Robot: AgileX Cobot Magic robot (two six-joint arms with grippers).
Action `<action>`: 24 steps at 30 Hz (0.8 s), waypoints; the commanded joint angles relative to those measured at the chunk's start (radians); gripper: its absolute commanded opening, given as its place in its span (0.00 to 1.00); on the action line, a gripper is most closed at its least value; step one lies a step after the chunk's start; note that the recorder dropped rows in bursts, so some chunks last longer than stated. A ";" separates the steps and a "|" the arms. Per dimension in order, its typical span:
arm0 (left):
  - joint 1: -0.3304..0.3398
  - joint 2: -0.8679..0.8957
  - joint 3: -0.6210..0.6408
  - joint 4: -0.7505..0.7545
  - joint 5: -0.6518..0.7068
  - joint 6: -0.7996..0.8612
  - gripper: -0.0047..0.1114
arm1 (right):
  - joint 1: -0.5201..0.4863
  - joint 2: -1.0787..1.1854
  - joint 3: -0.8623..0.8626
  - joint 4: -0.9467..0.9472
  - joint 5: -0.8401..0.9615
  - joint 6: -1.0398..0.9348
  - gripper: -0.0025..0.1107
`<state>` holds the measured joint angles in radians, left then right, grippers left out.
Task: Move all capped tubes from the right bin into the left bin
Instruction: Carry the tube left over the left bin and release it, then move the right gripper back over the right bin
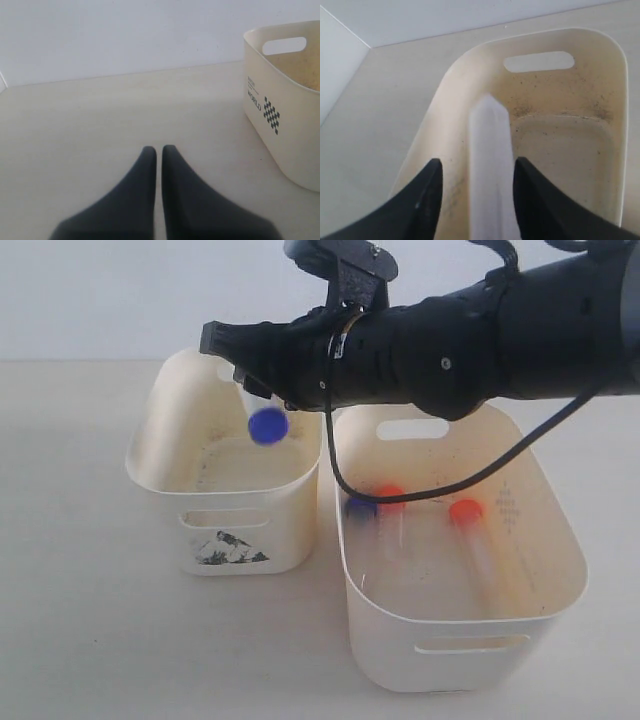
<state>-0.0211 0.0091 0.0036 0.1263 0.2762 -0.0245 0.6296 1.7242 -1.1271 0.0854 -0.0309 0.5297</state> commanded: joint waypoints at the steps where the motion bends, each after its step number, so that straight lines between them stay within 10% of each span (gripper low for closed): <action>1: 0.001 -0.002 -0.004 -0.007 -0.015 -0.012 0.08 | 0.003 -0.003 -0.001 -0.004 0.021 -0.004 0.43; 24: 0.001 -0.002 -0.004 -0.007 -0.015 -0.012 0.08 | -0.046 -0.050 -0.003 -0.011 0.240 -0.132 0.43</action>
<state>-0.0211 0.0091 0.0036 0.1263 0.2762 -0.0245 0.6128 1.7073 -1.1271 0.0854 0.1393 0.4287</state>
